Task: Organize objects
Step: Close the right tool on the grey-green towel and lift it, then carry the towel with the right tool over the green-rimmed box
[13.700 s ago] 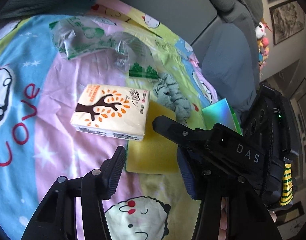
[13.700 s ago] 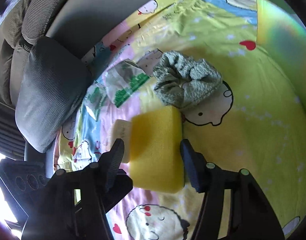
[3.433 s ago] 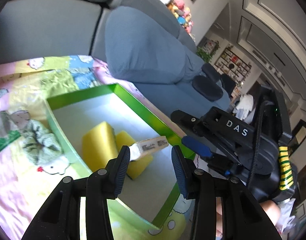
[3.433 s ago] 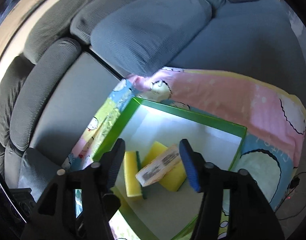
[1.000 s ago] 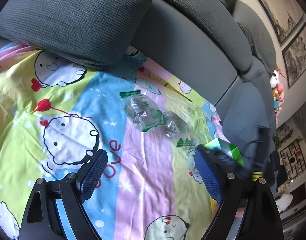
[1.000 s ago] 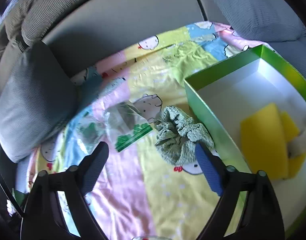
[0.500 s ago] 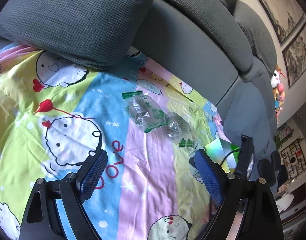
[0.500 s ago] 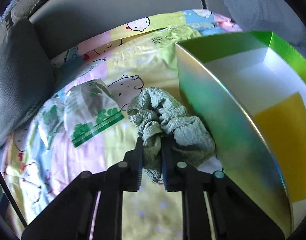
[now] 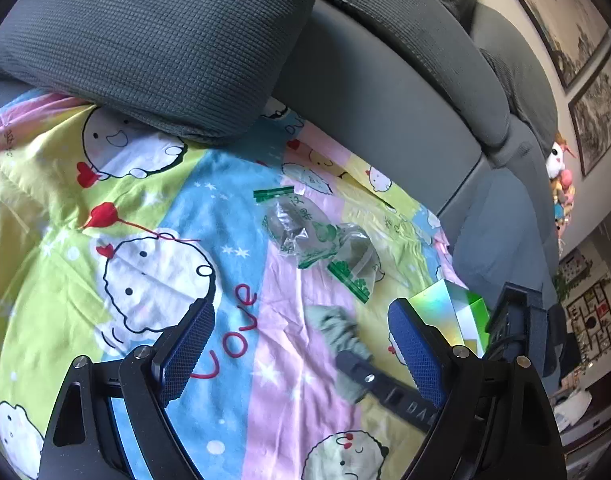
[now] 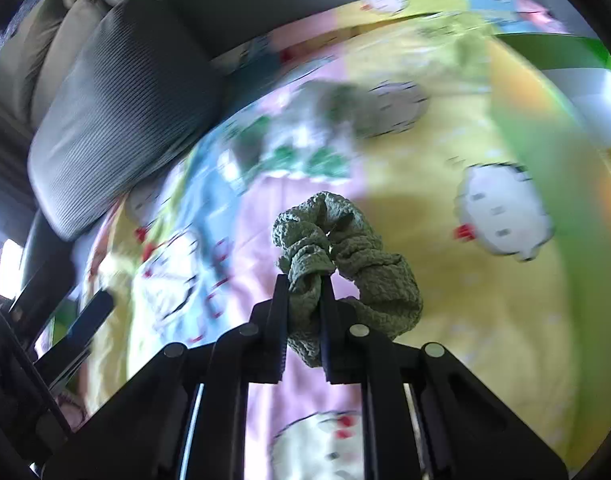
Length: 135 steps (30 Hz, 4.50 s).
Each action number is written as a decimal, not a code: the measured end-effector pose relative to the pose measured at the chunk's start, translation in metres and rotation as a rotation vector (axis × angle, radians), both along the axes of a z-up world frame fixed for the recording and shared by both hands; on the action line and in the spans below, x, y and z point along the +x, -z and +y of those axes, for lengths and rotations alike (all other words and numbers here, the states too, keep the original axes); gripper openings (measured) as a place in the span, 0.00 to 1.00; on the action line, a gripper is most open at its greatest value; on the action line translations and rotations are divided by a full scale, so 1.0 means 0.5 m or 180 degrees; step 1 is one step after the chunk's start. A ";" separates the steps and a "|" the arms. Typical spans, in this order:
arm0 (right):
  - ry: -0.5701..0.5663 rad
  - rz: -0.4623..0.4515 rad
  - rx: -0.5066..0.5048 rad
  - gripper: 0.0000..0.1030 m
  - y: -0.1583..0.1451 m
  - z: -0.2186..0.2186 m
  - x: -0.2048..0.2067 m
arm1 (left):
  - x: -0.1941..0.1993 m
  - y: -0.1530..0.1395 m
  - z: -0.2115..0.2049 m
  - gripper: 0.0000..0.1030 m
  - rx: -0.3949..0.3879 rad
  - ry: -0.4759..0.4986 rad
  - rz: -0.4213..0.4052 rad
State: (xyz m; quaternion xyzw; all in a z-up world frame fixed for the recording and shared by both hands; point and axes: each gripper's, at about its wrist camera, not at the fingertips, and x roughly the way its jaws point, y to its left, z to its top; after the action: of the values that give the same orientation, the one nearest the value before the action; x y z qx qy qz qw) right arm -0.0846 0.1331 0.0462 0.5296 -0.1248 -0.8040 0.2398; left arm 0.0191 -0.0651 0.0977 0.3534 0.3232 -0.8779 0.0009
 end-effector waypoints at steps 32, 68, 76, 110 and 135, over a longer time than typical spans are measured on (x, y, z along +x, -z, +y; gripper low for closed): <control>0.0628 0.0163 0.0089 0.52 -0.024 0.074 -0.017 | -0.055 0.105 0.088 0.79 -0.0151 0.0641 -0.0775; 0.0279 -0.0624 -0.0489 0.33 0.069 0.031 -0.054 | -0.092 0.148 0.142 0.42 -0.0286 0.0991 -0.0825; 0.0229 -0.0726 -0.0656 0.29 0.069 0.024 -0.046 | -0.090 0.128 0.144 0.38 -0.0359 0.0989 -0.0667; 0.0117 0.0085 -0.1107 0.32 -0.090 0.103 0.020 | -0.013 -0.041 0.231 0.38 -0.0932 0.0971 0.0202; 0.0722 0.0963 -0.1265 0.32 -0.218 0.288 0.116 | 0.014 -0.151 0.409 0.38 -0.1126 0.1472 0.1076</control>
State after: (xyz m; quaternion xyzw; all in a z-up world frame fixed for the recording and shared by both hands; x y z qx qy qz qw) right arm -0.0268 0.2770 0.1552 0.3287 -0.3015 -0.8554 0.2634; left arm 0.0261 0.1394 0.1731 0.2612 0.0727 -0.9435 -0.1907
